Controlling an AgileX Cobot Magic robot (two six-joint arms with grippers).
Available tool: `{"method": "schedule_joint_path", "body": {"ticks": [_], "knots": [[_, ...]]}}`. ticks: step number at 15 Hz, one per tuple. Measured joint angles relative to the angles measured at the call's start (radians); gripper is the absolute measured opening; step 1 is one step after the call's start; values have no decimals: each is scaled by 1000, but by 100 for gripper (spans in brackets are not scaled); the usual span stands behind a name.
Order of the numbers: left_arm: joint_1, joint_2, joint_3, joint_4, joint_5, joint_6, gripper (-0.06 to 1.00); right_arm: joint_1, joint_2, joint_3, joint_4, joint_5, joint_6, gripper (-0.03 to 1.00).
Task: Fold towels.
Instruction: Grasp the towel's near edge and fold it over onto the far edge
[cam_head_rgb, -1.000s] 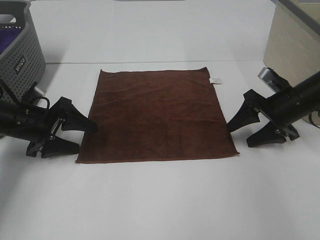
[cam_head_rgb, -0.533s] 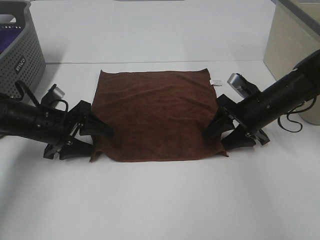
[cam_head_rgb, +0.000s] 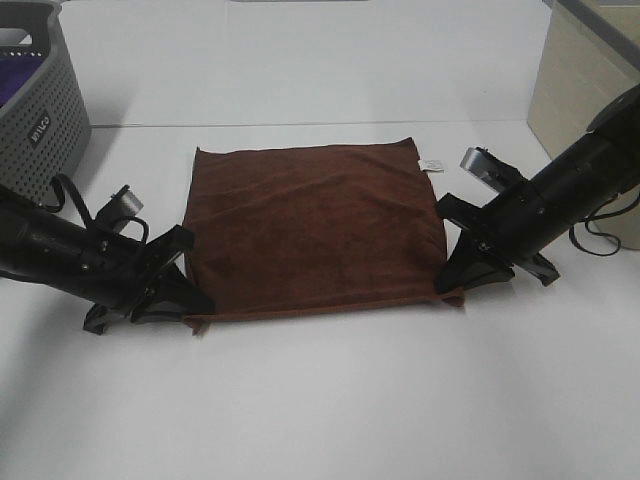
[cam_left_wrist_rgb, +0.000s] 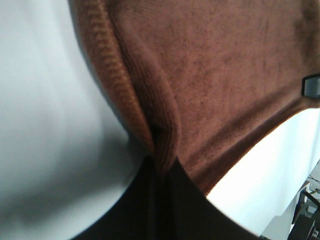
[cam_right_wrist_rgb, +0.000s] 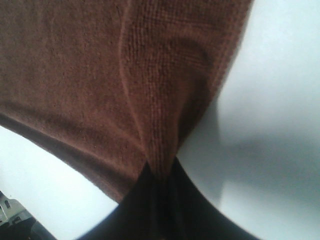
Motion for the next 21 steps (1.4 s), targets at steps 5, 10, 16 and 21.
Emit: {"method": "schedule_joint_path", "body": {"ticks": [5, 10, 16, 21], "knots": [[-6, -100, 15, 220, 38, -241, 1, 10, -94, 83, -61, 40, 92, 0], [-11, -179, 171, 236, 54, -293, 1, 10, -142, 251, -41, 58, 122, 0], [-9, -245, 81, 318, 53, -421, 1, 10, -168, 99, -60, 126, 126, 0], [-9, -141, -269, 515, 53, -633, 1, 17, -75, -245, -72, 163, 178, 0]]}}
